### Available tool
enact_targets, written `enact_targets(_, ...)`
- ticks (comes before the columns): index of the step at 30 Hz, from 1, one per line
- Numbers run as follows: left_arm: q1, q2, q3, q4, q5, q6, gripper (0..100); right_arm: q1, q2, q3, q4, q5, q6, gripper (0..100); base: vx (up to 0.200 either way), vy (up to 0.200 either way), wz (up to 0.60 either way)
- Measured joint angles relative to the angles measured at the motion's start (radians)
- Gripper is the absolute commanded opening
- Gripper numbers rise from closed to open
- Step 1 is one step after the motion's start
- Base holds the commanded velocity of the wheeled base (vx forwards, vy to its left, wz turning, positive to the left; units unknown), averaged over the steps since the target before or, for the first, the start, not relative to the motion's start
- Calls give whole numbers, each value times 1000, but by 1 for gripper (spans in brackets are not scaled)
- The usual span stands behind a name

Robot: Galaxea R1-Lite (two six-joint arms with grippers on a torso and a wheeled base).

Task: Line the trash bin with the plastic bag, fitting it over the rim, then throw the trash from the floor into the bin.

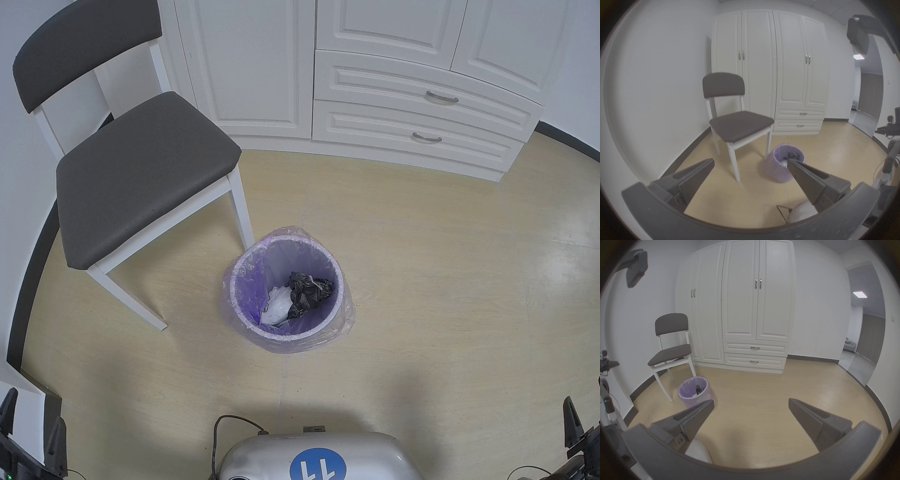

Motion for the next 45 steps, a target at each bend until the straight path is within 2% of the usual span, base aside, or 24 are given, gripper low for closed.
enact_targets(8,0,0,26,19,31,-25,100,0,0,0,3,8,15,100,0,0,0)
enact_targets(13,0,0,29,117,39,-25,100,0,1,0,6,29,8,100,0,0,0)
enact_targets(25,0,1,29,79,44,-21,100,0,1,1,17,89,6,100,0,0,0)
enact_targets(31,0,1,28,79,44,-21,100,-1,2,1,54,80,-6,100,0,0,0)
enact_targets(38,0,2,28,79,46,-33,100,0,2,0,71,58,36,100,0,0,0)
enact_targets(45,0,2,28,79,62,-47,100,2,2,0,72,51,37,100,0,0,0)
